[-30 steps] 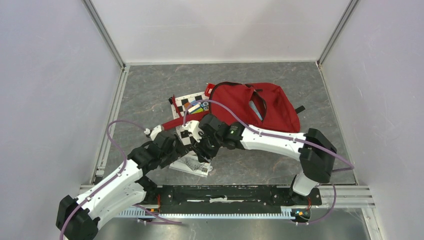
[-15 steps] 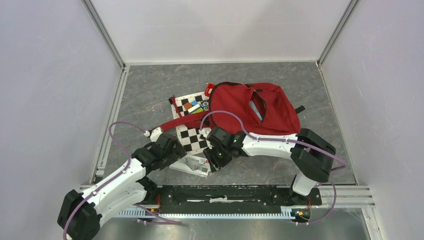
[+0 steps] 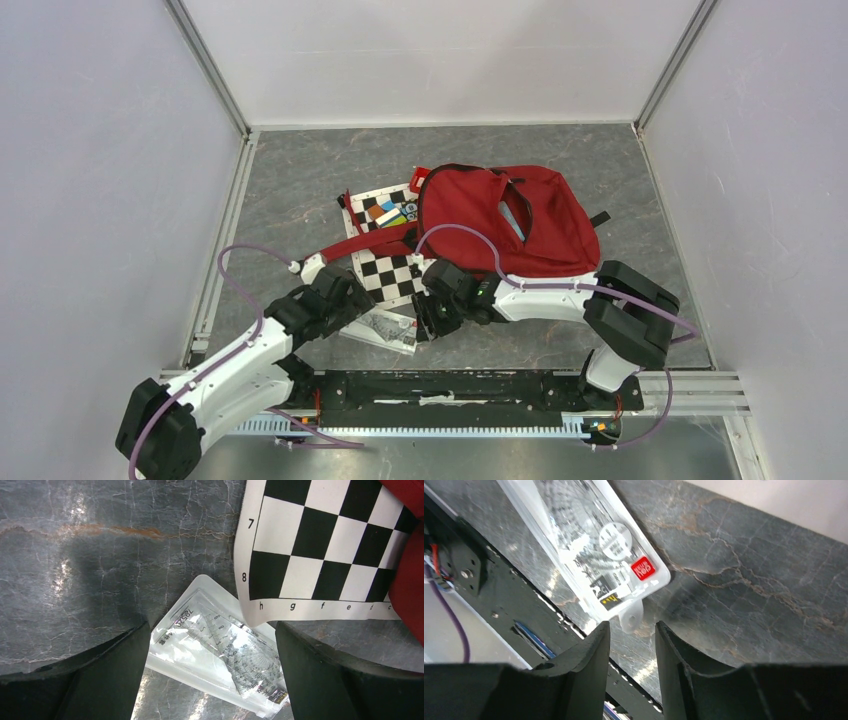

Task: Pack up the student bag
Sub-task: Pick up the stationery from the center of the board.

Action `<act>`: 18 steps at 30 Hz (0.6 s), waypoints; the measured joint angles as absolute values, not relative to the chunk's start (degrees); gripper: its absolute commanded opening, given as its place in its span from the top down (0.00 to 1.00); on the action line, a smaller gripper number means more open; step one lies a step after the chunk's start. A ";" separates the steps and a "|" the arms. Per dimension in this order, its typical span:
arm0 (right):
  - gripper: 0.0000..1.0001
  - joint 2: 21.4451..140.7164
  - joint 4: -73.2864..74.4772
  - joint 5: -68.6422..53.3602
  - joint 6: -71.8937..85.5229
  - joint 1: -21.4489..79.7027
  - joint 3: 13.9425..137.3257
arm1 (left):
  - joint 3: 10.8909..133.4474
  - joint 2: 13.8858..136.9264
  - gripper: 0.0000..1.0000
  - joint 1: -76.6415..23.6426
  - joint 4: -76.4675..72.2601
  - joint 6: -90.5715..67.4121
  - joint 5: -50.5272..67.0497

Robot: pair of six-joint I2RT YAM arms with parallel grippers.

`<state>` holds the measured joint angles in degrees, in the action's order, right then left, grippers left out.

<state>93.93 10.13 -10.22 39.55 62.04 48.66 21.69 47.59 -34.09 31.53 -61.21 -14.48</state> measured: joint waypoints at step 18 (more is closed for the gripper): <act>0.62 94.48 5.48 -9.28 43.77 62.67 46.65 | 20.64 45.69 0.00 -34.09 30.72 -61.23 -14.46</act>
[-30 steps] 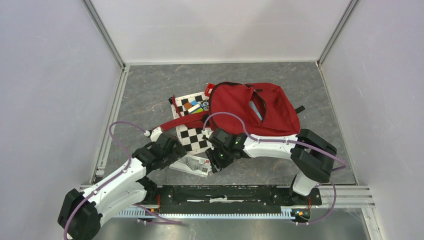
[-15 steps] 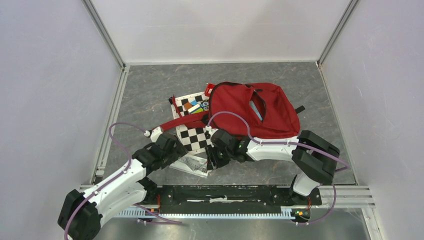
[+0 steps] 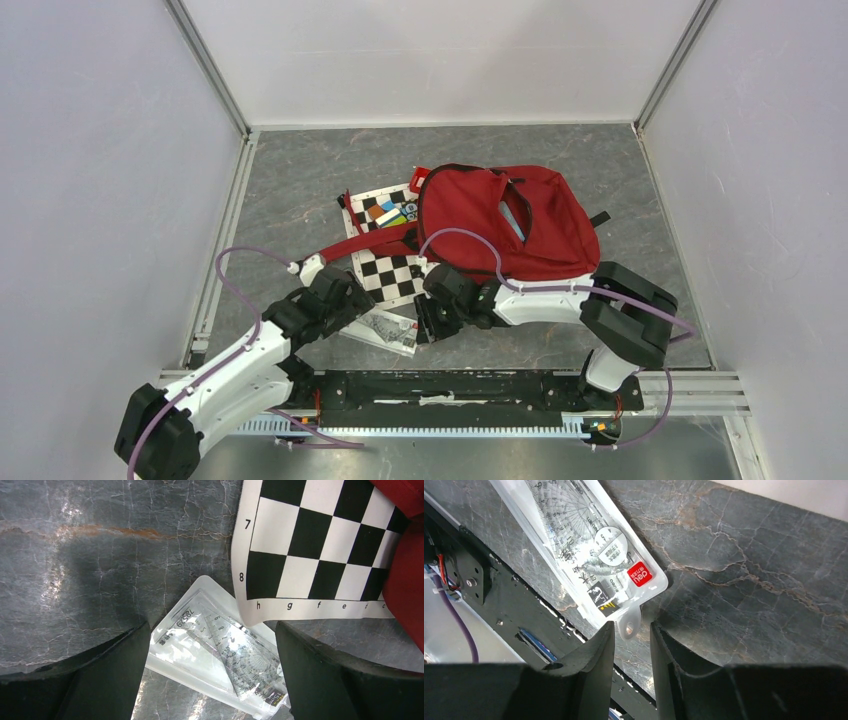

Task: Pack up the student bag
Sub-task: Pick up the stationery from the center of the board.

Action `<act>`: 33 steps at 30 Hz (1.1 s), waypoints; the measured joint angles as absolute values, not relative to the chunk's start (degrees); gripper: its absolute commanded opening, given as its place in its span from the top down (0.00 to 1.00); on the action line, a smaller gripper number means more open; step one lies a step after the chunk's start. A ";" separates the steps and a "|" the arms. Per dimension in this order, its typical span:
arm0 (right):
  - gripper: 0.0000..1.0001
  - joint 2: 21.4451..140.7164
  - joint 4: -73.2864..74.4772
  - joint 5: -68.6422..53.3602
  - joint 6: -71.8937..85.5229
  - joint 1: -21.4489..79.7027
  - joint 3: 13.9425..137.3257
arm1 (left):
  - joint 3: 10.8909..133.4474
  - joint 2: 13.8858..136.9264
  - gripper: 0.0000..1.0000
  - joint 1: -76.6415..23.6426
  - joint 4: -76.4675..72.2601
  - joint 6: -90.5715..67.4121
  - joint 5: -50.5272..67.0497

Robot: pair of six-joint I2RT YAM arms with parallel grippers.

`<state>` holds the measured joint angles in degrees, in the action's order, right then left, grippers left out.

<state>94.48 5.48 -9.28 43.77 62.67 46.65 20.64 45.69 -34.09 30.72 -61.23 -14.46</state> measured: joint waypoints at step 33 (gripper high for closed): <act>1.00 84.03 18.35 2.37 22.68 64.88 70.22 | 45.71 38.04 0.00 -34.09 34.61 -48.05 -12.32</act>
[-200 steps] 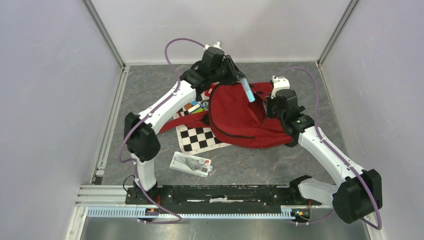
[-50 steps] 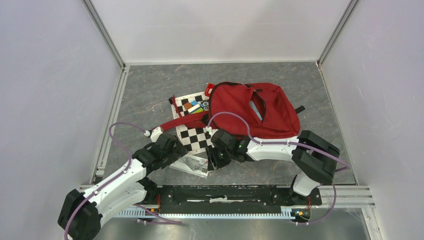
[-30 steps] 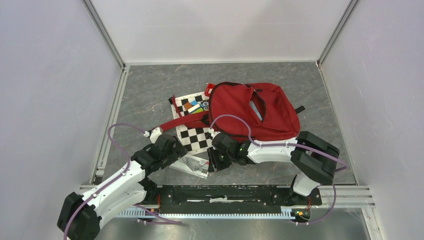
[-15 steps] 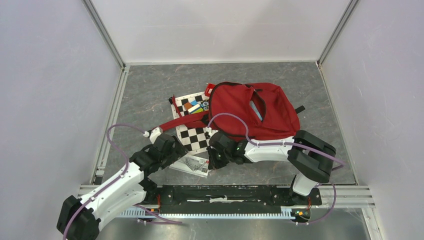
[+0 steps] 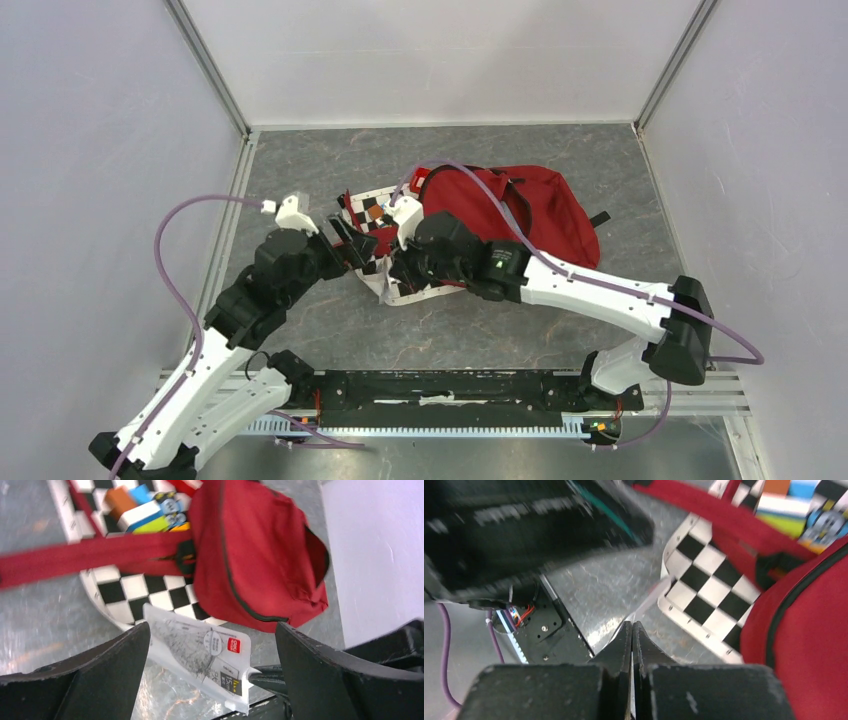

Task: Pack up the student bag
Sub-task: Pick up the stationery from the center of the board, then place the stationery in the student bag.

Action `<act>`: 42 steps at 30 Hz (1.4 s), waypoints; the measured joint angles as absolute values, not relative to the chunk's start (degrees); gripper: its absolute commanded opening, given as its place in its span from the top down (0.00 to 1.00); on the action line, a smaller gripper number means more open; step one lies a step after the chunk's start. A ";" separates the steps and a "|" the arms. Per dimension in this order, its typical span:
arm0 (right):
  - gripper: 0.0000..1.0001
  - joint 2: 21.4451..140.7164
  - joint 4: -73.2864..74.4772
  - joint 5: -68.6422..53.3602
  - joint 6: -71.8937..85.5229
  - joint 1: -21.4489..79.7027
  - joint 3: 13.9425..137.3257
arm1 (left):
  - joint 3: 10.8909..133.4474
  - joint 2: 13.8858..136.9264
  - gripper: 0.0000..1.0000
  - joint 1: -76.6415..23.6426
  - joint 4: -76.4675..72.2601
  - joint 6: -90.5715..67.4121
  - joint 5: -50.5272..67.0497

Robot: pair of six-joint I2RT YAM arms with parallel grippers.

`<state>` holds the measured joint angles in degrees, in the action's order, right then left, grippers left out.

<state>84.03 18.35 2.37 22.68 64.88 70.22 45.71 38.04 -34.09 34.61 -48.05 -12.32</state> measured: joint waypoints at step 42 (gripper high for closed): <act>1.00 78.61 39.11 9.06 -22.35 55.59 95.66 | 61.34 65.84 0.12 -26.33 12.49 -15.31 42.11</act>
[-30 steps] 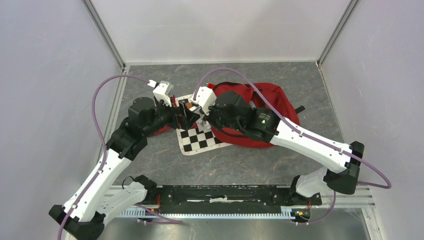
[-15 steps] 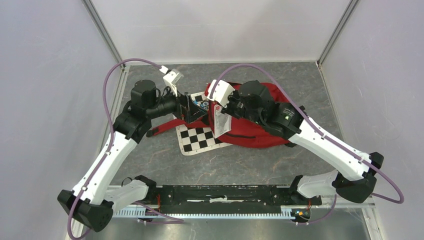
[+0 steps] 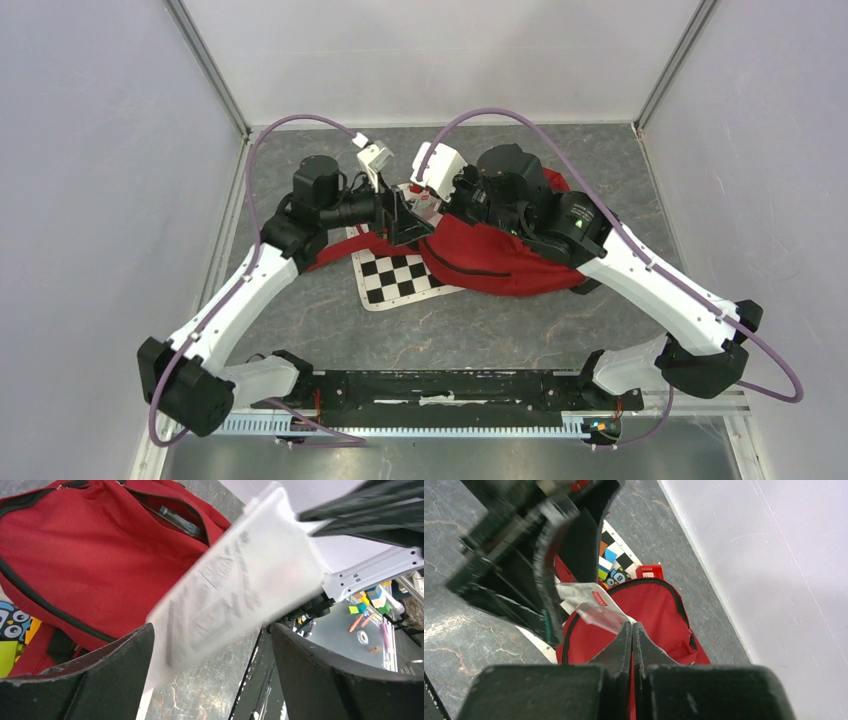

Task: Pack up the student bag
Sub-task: Place the stationery in the student bag.

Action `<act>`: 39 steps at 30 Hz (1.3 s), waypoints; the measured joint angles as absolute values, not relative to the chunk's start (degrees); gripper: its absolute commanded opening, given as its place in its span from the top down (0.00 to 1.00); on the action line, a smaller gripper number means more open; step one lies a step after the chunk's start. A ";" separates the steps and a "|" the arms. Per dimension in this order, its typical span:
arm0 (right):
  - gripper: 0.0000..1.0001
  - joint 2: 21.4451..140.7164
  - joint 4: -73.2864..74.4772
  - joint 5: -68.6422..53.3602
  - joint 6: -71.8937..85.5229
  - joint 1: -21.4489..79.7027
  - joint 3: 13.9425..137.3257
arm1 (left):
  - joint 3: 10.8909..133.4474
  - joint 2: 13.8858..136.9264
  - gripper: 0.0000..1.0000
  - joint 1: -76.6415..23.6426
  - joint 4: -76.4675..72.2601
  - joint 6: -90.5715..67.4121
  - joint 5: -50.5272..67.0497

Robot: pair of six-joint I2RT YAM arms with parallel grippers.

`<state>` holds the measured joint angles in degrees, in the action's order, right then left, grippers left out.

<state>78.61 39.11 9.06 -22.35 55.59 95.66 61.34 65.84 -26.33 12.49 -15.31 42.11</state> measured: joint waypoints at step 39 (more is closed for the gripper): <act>0.02 76.31 34.09 23.22 -5.17 37.10 85.54 | 65.65 82.59 0.98 -32.49 3.46 -45.91 22.50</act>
<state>76.31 34.09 23.22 -5.17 37.10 85.54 65.65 82.59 -32.49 3.46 -45.91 22.50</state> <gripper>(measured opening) 0.976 0.065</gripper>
